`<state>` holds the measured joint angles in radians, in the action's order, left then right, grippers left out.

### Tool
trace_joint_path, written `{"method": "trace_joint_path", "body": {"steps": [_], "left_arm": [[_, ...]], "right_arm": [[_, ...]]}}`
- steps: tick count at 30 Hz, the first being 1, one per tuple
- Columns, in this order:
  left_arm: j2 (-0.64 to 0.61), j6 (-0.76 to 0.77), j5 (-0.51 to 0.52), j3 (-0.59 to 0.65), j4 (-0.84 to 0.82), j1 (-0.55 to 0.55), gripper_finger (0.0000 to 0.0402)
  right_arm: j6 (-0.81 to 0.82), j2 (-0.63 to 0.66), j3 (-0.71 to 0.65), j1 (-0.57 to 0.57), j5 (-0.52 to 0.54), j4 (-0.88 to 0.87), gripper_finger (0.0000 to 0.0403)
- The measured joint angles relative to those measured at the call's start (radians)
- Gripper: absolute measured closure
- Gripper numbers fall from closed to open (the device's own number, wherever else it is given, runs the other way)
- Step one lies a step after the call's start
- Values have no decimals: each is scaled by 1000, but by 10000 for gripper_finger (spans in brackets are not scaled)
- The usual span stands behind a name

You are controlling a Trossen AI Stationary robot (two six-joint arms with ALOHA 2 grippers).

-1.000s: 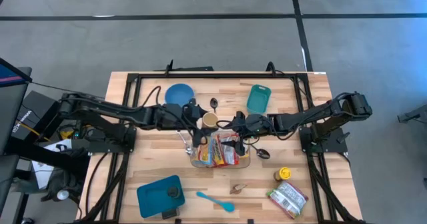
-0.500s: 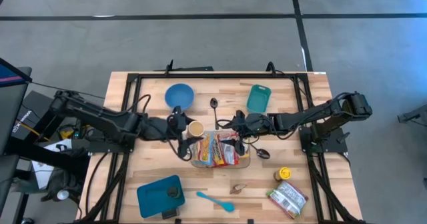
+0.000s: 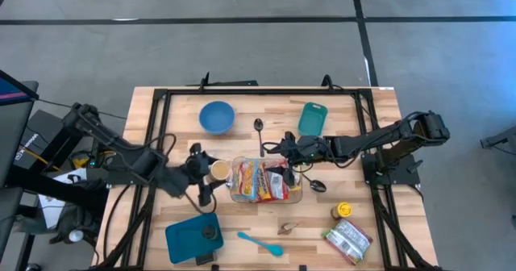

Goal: Pick & Place Food Item
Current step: Put the golden spice bottle into the dark blue bin

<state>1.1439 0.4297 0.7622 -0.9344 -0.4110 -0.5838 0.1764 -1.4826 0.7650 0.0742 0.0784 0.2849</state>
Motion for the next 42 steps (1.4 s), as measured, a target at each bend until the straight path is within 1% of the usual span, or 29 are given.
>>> {"method": "trace_joint_path", "body": {"steps": [5, 9, 13, 17, 21, 26, 30, 33, 38, 42], "left_arm": [[-7, 82, 93, 0, -77, -105, 131], [-14, 185, 176, 0, -140, -192, 131], [-14, 288, 213, 0, -195, -268, 122], [-15, 342, 218, 20, -203, -323, 131], [-18, 406, 218, 41, -201, -375, 131], [-18, 532, 251, 90, -198, -437, 122], [-18, 616, 251, 136, -193, -474, 131], [-18, 629, 250, 165, -162, -501, 131], [-10, 629, 246, 216, -52, -534, 121], [-4, 627, 243, 262, 18, -559, 130]], "right_arm": [[0, 0, 0, 0, 0, 7, 101], [0, 0, 0, 0, 0, 11, 101], [0, 0, 0, -4, 0, 19, 101], [5, 0, 0, -8, 0, 26, 101], [7, 0, 0, -12, 0, 43, 101], [8, 0, 0, -17, 0, 63, 101], [26, 0, 0, -25, 0, 64, 101], [38, 0, 0, -35, 0, 62, 101], [60, 0, 0, -51, 0, 62, 101], [61, 0, 0, -61, 0, 62, 101]]}}
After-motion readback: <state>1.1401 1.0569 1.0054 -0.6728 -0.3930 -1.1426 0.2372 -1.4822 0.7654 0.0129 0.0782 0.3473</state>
